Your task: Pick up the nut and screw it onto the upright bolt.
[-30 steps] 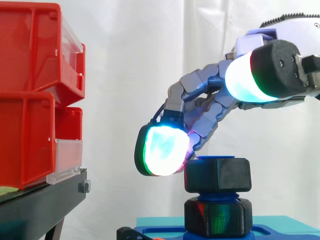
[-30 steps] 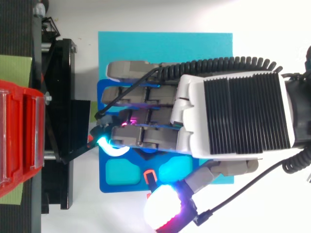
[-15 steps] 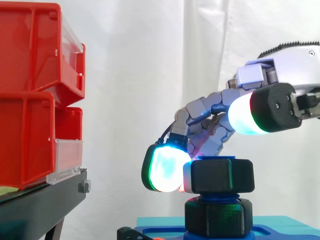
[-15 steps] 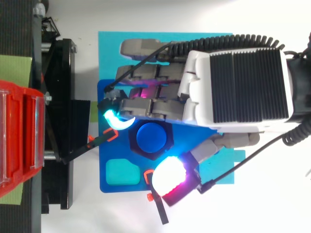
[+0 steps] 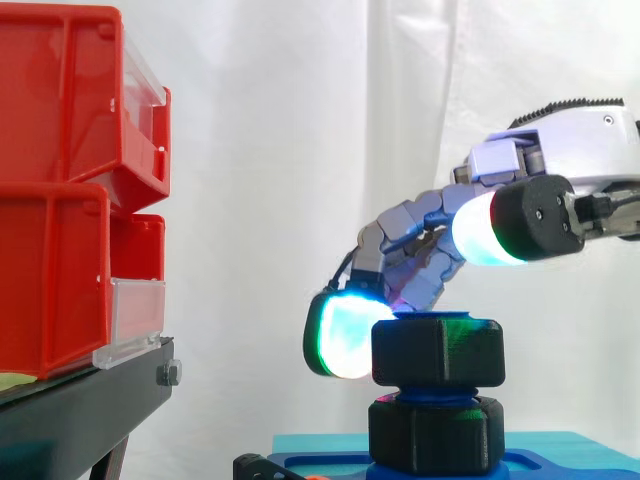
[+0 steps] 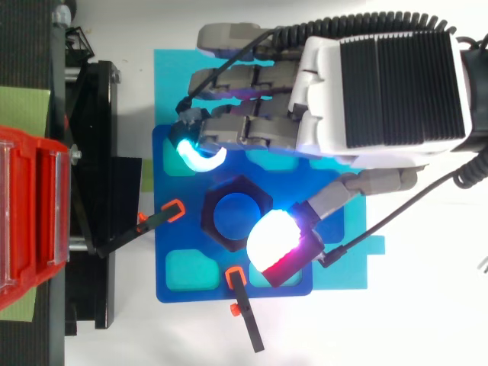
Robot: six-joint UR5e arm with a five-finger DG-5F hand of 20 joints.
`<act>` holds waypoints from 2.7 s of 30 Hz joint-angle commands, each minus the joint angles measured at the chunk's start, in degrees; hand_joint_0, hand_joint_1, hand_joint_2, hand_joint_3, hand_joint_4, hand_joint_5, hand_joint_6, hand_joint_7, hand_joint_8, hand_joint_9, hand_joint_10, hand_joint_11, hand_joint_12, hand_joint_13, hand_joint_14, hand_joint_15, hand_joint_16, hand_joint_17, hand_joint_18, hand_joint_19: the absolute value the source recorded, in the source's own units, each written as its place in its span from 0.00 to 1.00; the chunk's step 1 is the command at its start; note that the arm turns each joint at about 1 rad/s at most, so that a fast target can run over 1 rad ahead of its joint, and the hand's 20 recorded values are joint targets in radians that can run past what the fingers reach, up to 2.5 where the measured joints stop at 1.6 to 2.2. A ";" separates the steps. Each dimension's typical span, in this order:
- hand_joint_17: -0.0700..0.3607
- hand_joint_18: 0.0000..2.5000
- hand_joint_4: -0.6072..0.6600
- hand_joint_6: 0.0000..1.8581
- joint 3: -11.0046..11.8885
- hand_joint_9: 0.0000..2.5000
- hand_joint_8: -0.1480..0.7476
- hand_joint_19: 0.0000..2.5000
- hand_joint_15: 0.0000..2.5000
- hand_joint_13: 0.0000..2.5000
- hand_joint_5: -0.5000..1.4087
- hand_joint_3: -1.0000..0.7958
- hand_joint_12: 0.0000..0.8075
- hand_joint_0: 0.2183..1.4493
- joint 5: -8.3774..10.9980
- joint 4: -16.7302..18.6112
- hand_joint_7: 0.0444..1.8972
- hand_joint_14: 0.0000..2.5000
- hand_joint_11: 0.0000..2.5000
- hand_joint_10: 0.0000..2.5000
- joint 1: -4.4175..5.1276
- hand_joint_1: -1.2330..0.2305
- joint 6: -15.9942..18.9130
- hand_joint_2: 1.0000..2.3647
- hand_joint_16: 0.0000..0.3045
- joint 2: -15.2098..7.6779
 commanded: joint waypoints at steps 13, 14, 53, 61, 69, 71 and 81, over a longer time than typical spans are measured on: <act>0.30 0.05 0.69 0.27 4.79 0.30 0.46 0.00 0.00 0.22 0.21 0.28 0.37 0.25 -0.87 -2.25 0.46 0.00 0.00 0.00 0.76 0.73 -0.07 0.00 0.09 0.00; 0.30 0.05 0.68 0.27 4.79 0.30 0.46 0.00 0.00 0.22 0.21 0.28 0.37 0.25 -0.78 -2.25 0.45 0.00 0.00 0.00 1.02 0.73 -0.16 0.00 0.09 0.00; 0.30 0.06 0.70 0.27 2.59 0.30 0.46 0.00 0.00 0.22 0.22 0.28 0.37 0.25 1.41 -3.31 0.48 0.00 0.00 0.00 3.22 0.73 0.37 0.00 0.09 -0.09; 0.30 0.06 0.70 0.27 2.59 0.31 0.47 0.00 0.00 0.23 0.22 0.28 0.36 0.25 1.41 -3.57 0.54 0.00 0.00 0.00 2.43 0.73 0.20 0.00 0.08 0.00; 0.29 0.08 0.68 0.27 2.59 0.34 0.47 0.00 0.00 0.25 0.23 0.28 0.35 0.26 1.06 -3.75 0.64 0.00 0.00 0.00 1.20 0.72 -0.42 0.00 0.08 0.00; 0.28 0.09 0.67 0.27 2.59 0.35 0.48 0.00 0.00 0.25 0.24 0.28 0.34 0.26 0.89 -3.84 0.68 0.00 0.00 0.00 1.02 0.72 -0.51 0.00 0.08 0.00; 0.28 0.11 0.65 0.27 2.59 0.38 0.49 0.00 0.00 0.27 0.25 0.28 0.33 0.26 -0.26 -3.92 0.75 0.00 0.00 0.00 -0.12 0.71 -0.51 0.00 0.07 0.00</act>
